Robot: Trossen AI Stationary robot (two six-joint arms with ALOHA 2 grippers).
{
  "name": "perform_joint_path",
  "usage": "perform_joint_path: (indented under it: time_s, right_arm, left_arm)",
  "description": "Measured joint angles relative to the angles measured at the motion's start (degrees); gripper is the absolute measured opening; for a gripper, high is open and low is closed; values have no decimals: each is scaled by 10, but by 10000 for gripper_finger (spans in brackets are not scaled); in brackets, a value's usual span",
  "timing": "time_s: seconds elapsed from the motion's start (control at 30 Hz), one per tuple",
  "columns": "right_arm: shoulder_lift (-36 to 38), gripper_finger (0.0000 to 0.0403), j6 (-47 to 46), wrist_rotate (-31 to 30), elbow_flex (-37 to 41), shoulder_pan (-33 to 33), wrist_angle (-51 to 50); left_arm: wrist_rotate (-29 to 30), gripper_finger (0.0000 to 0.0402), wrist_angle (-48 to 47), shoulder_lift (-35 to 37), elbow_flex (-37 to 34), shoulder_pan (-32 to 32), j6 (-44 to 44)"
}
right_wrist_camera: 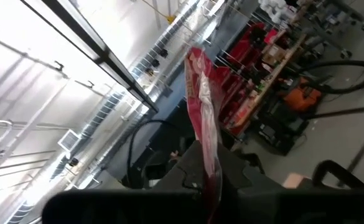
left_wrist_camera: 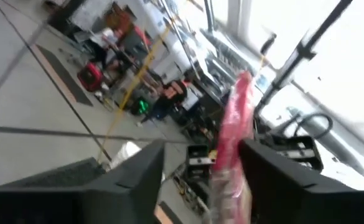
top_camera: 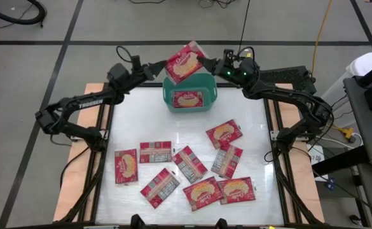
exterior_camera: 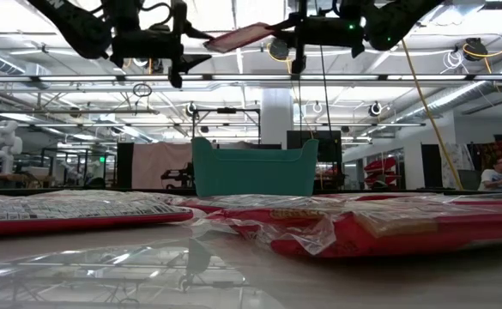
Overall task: Sort popcorn bags into baskets
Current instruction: Put the red popcorn pack into the green bin
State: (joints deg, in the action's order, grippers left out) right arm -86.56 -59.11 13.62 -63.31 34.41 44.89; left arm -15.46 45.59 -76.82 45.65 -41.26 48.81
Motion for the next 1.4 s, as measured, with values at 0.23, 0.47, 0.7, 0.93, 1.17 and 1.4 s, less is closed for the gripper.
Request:
perform_joint_path:
  time_s: [0.23, 0.47, 0.7, 0.93, 1.17, 1.4]
  right_arm:
    - [0, 0, 16, -1, 0, 0, -32]
    - [0, 0, 19, 0, 0, 0, -40]
    - [0, 8, 32, 2, 0, 0, -78]
    - [21, 68, 41, 33, 0, 3, -156]
    - [109, 142, 133, 8, -1, 7, -385]
    - [186, 168, 220, -4, -1, 16, -540]
  left_arm:
    - [-108, 49, -37, 0, 0, -20, 2]
    - [-132, 56, -35, 0, 0, -20, -14]
    - [-159, 15, -39, 0, 0, -31, -40]
    - [-213, 15, -44, -1, 10, -46, -47]
    - [-254, 15, -226, -1, 146, -36, -157]
    - [-276, 15, -428, -70, 256, -67, -357]
